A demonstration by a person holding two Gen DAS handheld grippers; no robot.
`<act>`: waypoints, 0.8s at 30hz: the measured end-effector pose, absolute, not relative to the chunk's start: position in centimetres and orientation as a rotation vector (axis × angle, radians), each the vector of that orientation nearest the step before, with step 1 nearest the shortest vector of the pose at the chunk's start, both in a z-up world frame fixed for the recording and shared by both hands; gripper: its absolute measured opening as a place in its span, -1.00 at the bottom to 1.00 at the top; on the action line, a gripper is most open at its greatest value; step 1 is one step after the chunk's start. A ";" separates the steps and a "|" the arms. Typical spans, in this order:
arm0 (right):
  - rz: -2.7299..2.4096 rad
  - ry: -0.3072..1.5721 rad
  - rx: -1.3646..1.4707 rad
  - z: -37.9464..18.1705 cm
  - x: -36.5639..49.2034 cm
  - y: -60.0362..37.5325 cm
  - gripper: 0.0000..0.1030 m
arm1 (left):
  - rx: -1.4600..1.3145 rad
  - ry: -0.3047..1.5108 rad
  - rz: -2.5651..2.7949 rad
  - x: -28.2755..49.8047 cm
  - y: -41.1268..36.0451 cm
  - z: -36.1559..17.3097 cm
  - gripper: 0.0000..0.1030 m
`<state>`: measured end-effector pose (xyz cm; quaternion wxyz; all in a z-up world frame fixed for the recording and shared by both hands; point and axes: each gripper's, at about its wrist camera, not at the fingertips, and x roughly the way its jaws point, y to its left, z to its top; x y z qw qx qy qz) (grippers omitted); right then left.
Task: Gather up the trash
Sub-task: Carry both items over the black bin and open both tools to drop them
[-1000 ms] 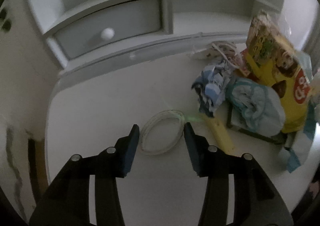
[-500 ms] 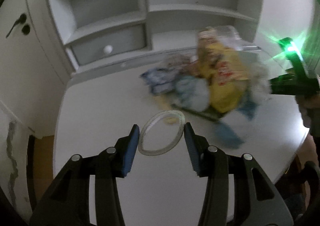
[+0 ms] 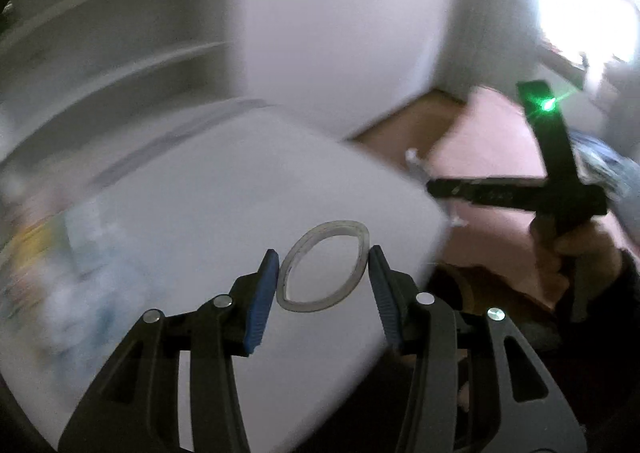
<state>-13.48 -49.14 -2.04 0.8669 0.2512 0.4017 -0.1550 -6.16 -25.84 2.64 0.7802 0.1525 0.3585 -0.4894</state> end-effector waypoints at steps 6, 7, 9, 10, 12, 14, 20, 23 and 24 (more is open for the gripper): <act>-0.579 0.817 0.687 -5.9 -26.7 -57.3 -0.75 | 0.456 0.828 -1.392 -14.6 -40.6 -1.5 -0.12; -0.613 0.821 0.725 -7.1 -28.4 -58.4 -0.75 | 0.475 0.834 -1.420 -15.5 -42.0 -2.4 -0.12; -0.645 0.826 0.768 -9.0 -30.5 -60.1 -0.75 | 0.525 0.888 -1.487 -17.6 -46.1 -5.7 -0.12; -0.668 0.835 0.795 -10.5 -31.6 -61.1 -0.75 | 0.542 0.926 -1.511 -18.1 -47.6 -7.3 -0.12; -0.697 0.857 0.830 -12.9 -32.1 -62.0 -0.75 | 0.577 0.971 -1.526 -18.6 -50.3 -10.9 -0.12; -0.723 0.881 0.872 -16.0 -32.4 -63.4 -0.75 | 0.649 0.997 -1.516 -18.5 -53.3 -15.2 -0.12; -0.734 0.985 0.957 -25.4 -32.1 -66.9 -0.75 | 0.713 1.086 -1.503 -18.7 -57.6 -23.8 -0.12; -0.741 1.021 1.005 -28.6 -32.7 -67.3 -0.75 | 0.739 1.146 -1.493 -19.5 -59.1 -26.5 -0.12; -0.737 1.026 1.019 -29.4 -32.7 -67.4 -0.75 | 0.747 1.146 -1.496 -19.6 -59.5 -27.2 -0.12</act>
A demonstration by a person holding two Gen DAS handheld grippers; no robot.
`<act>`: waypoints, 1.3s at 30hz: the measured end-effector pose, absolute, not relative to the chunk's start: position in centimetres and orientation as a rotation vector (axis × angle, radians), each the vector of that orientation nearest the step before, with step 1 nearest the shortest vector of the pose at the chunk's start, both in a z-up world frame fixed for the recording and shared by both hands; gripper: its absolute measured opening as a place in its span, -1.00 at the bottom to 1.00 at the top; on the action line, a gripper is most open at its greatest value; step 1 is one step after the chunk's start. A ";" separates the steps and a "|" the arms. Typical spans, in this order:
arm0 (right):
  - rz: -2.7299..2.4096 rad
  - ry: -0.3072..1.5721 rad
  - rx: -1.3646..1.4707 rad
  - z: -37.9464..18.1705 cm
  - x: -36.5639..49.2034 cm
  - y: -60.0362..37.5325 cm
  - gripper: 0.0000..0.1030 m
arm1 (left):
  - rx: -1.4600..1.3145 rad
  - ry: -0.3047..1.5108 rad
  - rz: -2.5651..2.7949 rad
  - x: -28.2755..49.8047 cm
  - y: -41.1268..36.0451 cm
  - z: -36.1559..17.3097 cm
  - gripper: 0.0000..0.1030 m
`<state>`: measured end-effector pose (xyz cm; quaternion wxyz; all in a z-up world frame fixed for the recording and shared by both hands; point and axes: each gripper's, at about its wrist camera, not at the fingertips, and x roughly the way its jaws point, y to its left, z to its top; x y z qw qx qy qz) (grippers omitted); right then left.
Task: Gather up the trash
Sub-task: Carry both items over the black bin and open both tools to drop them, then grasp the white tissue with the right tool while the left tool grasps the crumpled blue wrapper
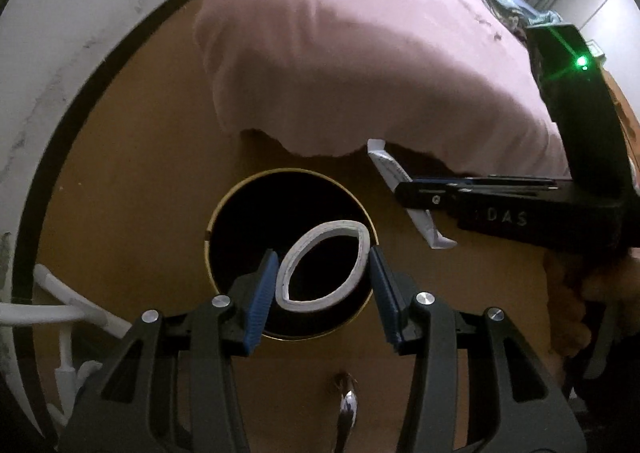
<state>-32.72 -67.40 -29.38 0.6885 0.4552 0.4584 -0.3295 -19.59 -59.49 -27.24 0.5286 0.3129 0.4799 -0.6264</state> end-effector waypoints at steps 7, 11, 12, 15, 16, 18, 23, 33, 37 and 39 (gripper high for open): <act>-0.735 1.052 1.054 -32.0 -32.9 -68.2 -0.75 | 0.762 1.118 -1.472 -18.9 -60.5 -28.3 0.48; -0.722 1.052 1.039 -31.2 -33.2 -68.5 -0.75 | 0.766 1.089 -1.468 -19.1 -59.1 -26.7 0.57; -0.719 1.053 1.026 -31.1 -33.0 -68.5 -0.75 | 0.772 1.066 -1.470 -19.1 -58.5 -25.8 0.58; -0.706 1.051 1.008 -30.5 -32.5 -68.3 -0.74 | 0.767 1.018 -1.482 -19.7 -56.9 -22.9 0.69; -0.700 1.056 1.005 -30.2 -32.3 -68.2 -0.65 | 0.757 0.992 -1.491 -20.0 -55.9 -21.1 0.72; -0.705 1.052 0.993 -29.2 -32.2 -68.0 -0.20 | 0.732 0.948 -1.506 -20.3 -54.9 -18.5 0.79; -0.741 0.982 0.850 -23.1 -31.6 -66.4 0.45 | 0.649 0.802 -1.473 -20.2 -49.6 -10.0 0.84; -0.407 0.749 0.443 -3.8 -19.6 -51.4 0.45 | 0.483 0.678 -1.093 -10.7 -30.2 0.9 0.87; -0.129 0.722 0.365 -0.2 -11.6 -42.2 0.45 | 0.376 0.761 -0.840 -4.7 -19.7 1.7 0.87; -0.005 0.728 0.331 0.8 -8.0 -37.9 0.45 | 0.332 0.783 -0.733 -2.8 -15.3 1.7 0.87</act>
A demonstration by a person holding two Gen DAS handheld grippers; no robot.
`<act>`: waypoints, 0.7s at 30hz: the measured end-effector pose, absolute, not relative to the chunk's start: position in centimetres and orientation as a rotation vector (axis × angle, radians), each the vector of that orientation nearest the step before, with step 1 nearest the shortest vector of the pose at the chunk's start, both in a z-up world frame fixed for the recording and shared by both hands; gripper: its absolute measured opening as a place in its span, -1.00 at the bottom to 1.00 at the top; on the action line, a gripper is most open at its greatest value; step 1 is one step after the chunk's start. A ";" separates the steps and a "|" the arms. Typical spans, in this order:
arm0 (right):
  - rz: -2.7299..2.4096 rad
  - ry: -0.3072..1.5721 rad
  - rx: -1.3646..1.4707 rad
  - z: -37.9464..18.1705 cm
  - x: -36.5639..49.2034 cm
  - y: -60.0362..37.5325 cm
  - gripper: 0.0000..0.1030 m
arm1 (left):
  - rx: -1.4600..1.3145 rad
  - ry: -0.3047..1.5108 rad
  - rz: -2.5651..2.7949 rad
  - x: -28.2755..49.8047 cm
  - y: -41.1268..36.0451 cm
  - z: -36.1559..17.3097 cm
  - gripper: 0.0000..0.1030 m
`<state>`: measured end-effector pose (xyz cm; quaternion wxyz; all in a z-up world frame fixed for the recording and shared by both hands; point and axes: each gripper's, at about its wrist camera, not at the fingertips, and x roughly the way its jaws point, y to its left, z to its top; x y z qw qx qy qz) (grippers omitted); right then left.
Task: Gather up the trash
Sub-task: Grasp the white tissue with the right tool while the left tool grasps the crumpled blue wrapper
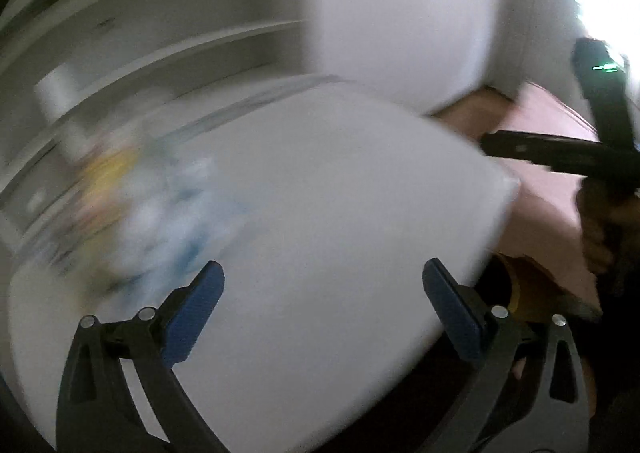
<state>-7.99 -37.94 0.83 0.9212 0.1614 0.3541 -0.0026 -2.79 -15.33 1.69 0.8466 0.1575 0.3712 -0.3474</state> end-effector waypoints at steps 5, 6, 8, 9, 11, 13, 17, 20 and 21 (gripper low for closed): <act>0.241 0.776 0.266 2.3 0.2 -27.1 0.37 | 0.196 0.828 -0.477 0.8 -4.0 1.2 0.87; 0.266 0.784 0.253 2.6 1.6 -25.4 0.35 | 0.164 0.833 -0.438 1.3 -2.3 1.0 0.87; 0.302 0.798 0.219 2.5 3.6 -21.9 0.32 | 0.118 0.842 -0.390 2.0 0.7 0.7 0.87; 0.307 0.805 0.205 2.6 4.2 -21.0 0.30 | 0.098 0.848 -0.370 2.5 1.7 0.5 0.87; 0.304 0.821 0.177 2.3 5.1 -19.1 0.21 | 0.057 0.865 -0.345 3.4 3.9 0.0 0.87; 0.285 0.831 0.148 2.0 5.8 -17.8 0.17 | 0.031 0.869 -0.335 3.5 5.0 -0.6 0.87; 0.232 0.834 0.084 1.7 6.8 -16.4 -0.26 | 0.037 0.889 -0.317 4.9 6.7 -2.0 0.87; 0.234 0.810 0.072 2.2 6.3 -16.5 -0.44 | 0.019 0.922 -0.330 6.6 6.7 -2.4 0.87; 0.240 0.787 0.070 2.7 5.9 -16.5 -0.44 | 0.018 0.925 -0.334 7.0 6.8 -2.2 0.87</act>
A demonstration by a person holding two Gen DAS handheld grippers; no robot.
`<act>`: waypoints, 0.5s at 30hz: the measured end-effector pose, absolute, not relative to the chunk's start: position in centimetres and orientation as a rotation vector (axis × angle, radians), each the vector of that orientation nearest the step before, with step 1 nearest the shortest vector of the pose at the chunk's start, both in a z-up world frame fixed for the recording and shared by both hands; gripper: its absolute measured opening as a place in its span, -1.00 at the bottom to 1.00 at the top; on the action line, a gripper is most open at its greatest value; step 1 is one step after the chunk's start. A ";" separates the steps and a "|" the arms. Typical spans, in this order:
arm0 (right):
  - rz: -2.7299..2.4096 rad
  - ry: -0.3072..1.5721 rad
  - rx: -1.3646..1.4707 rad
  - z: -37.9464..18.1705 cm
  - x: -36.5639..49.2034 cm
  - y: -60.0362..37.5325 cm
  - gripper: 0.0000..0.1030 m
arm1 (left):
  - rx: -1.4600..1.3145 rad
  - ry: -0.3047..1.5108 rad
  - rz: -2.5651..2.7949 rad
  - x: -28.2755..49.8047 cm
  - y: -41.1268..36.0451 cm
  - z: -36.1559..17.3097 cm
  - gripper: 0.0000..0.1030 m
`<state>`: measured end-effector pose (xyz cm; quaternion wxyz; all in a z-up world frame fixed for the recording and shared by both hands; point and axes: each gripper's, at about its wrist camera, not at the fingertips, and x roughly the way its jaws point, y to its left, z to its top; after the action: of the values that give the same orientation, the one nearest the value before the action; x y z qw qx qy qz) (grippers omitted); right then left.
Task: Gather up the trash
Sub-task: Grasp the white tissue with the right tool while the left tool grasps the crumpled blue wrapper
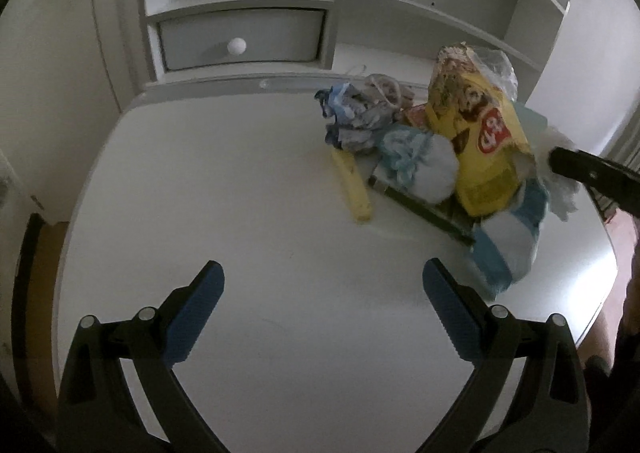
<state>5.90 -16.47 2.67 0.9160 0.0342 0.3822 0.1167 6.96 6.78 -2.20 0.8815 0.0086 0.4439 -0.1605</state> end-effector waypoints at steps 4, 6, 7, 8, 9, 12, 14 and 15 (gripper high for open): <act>0.264 0.723 0.079 4.5 4.1 -17.3 -0.44 | 0.096 0.879 -0.350 10.0 5.1 -0.6 0.87; 0.261 0.723 0.086 4.7 3.3 -18.0 -0.44 | 0.128 0.863 -0.351 11.8 4.0 -0.1 0.87; 0.259 0.722 0.091 4.8 3.0 -18.3 -0.44 | 0.133 0.858 -0.380 12.9 3.3 0.1 0.87; 0.257 0.723 0.096 4.7 2.6 -18.5 -0.44 | 0.134 0.853 -0.400 14.0 2.7 0.2 0.87; 0.254 0.723 0.101 4.7 2.3 -18.8 -0.44 | 0.135 0.852 -0.401 14.7 2.5 0.1 0.87; 0.246 0.737 0.116 4.1 1.1 -19.9 -0.44 | 0.138 0.867 -0.357 16.9 1.8 -0.8 0.87; 0.242 0.746 0.119 3.7 0.7 -20.3 -0.44 | 0.128 0.872 -0.369 17.7 1.5 -1.3 0.83; 0.238 0.748 0.119 3.5 0.5 -20.6 -0.44 | 0.123 0.865 -0.370 17.8 1.5 -1.4 0.62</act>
<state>0.51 -20.56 3.54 0.9223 0.0579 0.3642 0.1159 17.80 1.46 -1.43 0.8896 0.0593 0.4163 -0.1784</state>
